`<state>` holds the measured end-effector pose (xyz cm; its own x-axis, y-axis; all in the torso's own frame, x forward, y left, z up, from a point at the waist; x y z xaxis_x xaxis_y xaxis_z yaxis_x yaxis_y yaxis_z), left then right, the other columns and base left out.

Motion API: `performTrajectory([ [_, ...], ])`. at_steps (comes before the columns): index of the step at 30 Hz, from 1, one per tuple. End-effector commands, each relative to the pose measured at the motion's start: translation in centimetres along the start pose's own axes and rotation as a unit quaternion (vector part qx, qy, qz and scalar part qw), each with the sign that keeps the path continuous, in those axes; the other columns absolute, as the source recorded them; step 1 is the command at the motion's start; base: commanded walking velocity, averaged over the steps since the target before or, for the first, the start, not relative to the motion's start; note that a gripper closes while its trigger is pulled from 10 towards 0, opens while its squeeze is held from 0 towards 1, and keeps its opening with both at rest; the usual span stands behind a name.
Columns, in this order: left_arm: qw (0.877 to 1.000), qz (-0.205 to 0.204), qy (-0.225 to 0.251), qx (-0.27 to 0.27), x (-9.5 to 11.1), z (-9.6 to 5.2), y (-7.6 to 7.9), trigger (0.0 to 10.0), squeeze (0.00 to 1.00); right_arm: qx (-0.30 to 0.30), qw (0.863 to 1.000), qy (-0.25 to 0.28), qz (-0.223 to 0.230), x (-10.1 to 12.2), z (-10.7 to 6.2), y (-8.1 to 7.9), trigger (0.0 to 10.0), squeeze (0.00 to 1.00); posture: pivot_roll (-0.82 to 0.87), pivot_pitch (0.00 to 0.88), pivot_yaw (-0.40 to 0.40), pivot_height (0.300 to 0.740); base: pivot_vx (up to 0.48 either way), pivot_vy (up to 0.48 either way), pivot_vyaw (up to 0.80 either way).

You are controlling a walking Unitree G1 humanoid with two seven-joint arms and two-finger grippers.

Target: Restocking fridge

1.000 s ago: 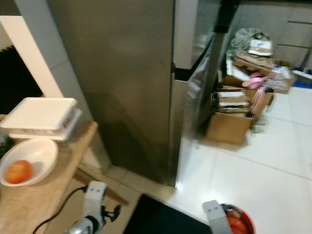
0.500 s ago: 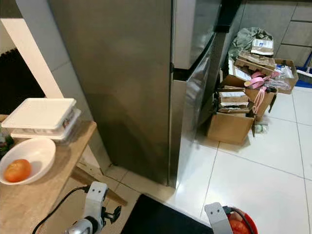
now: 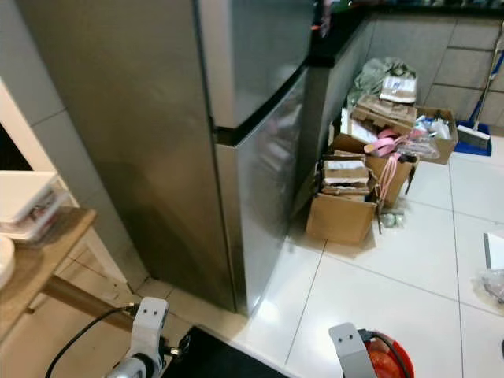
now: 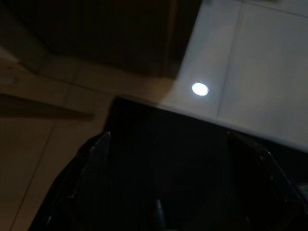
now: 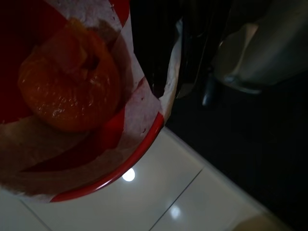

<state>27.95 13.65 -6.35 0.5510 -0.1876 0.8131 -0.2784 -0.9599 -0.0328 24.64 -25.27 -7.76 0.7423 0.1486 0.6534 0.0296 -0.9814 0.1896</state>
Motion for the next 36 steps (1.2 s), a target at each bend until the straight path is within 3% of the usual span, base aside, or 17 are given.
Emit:
performTrajectory([
  [1,1.0,-0.004,-0.006,0.011,-0.4,-0.2,-0.6,10.0,0.0,0.004,1.0,0.009,-0.002,0.6,0.1,-0.3,10.0,0.0,-0.11,0.09,0.061,0.74,0.0,0.0,0.0],
  [11,1.0,-0.015,-0.007,0.022,-0.9,-0.5,-1.1,10.0,0.0,0.015,0.999,0.028,-0.019,2.1,0.3,-0.8,10.0,0.0,-0.09,0.09,0.05,0.74,0.0,0.0,0.0],
  [13,0.999,-0.018,-0.007,0.031,-1.1,-0.7,-1.3,10.0,0.0,0.033,0.997,0.055,-0.05,3.7,0.5,-1.8,10.0,0.0,-0.08,0.088,0.042,0.74,0.0,0.0,0.0],
  [20,0.998,-0.029,-0.001,0.049,-1.4,-1.0,-2.1,10.0,0.0,0.076,0.99,0.077,-0.096,5.1,0.6,-3.8,10.0,0.0,-0.03,0.076,-0.001,0.74,0.0,0.0,0.0],
  [30,0.998,-0.019,-0.017,0.058,-2.0,-1.3,-2.7,10.0,0.0,0.065,0.994,0.059,-0.057,4.0,0.6,-3.9,10.0,0.0,-0.01,0.07,0.001,0.74,0.0,0.0,0.0],
  [36,0.999,-0.018,-0.013,0.043,-1.4,-1.0,-2.4,10.0,0.0,0.051,0.997,0.045,-0.032,2.4,0.5,-3.5,10.0,0.0,-0.04,0.079,0.043,0.74,0.127,0.0,0.0],
])
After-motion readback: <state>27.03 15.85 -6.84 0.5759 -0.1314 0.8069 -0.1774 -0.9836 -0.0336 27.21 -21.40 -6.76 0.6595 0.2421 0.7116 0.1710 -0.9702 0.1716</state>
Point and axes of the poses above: a point about 5 cm out from each wrist's last joint towards the gripper, its own z axis pointing out of the wrist towards the gripper, its own x axis along the axis of the wrist's last joint, y = z × x, the point moved 4 cm from there along z, pointing out of the wrist towards the gripper, and after that the axes turned 8 degrees about z, right-handed, at the moved point
